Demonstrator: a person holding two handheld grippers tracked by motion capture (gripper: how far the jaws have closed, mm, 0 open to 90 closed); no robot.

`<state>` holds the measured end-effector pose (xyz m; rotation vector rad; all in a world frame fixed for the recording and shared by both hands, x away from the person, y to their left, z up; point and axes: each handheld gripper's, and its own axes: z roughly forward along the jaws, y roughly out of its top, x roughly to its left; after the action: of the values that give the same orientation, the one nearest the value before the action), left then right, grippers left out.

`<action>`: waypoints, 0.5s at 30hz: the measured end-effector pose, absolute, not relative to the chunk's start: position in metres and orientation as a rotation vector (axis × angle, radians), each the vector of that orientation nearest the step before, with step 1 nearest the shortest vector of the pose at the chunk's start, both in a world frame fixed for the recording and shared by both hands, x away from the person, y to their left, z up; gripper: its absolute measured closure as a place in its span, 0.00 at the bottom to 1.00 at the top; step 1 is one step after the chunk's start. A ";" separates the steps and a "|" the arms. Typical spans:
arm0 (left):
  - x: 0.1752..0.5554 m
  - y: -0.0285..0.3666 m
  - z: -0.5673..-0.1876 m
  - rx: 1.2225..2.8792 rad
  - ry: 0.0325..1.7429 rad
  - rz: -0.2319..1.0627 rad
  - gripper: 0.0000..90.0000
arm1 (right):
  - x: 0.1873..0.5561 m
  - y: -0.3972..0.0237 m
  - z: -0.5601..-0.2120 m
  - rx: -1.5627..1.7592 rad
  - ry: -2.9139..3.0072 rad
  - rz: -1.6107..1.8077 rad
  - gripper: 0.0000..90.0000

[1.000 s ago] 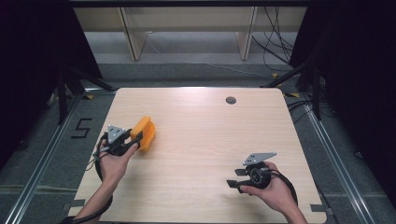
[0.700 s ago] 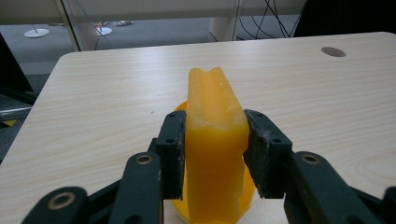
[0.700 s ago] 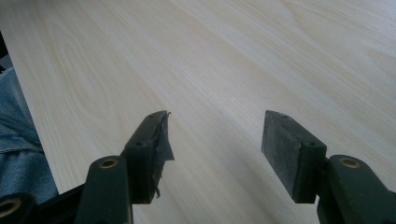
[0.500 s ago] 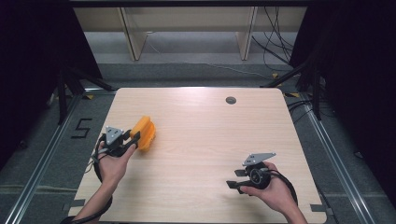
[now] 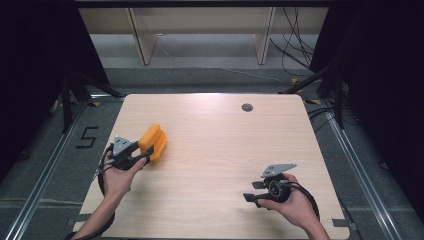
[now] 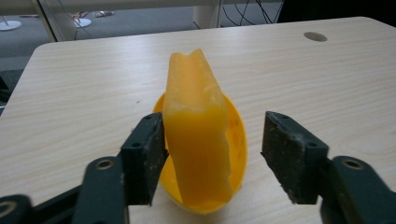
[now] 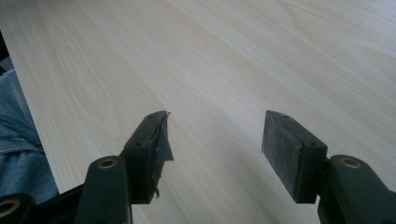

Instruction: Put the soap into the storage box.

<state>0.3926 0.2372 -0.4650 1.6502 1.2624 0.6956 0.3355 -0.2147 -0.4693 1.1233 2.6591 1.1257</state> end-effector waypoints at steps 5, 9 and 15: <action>0.385 0.243 -0.463 1.664 1.262 0.716 0.34 | 0.336 -0.216 -0.469 1.106 2.657 1.127 0.46; 0.379 0.252 -0.465 1.664 1.260 0.703 0.34 | 0.336 -0.216 -0.470 1.123 2.644 1.138 0.46; 0.385 0.249 -0.466 1.661 1.252 0.698 0.39 | 0.336 -0.216 -0.469 1.109 2.654 1.131 0.46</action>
<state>0.3845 0.2493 -0.4664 1.6605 1.2516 0.6981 0.3361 -0.2156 -0.4688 1.1085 2.6538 1.1309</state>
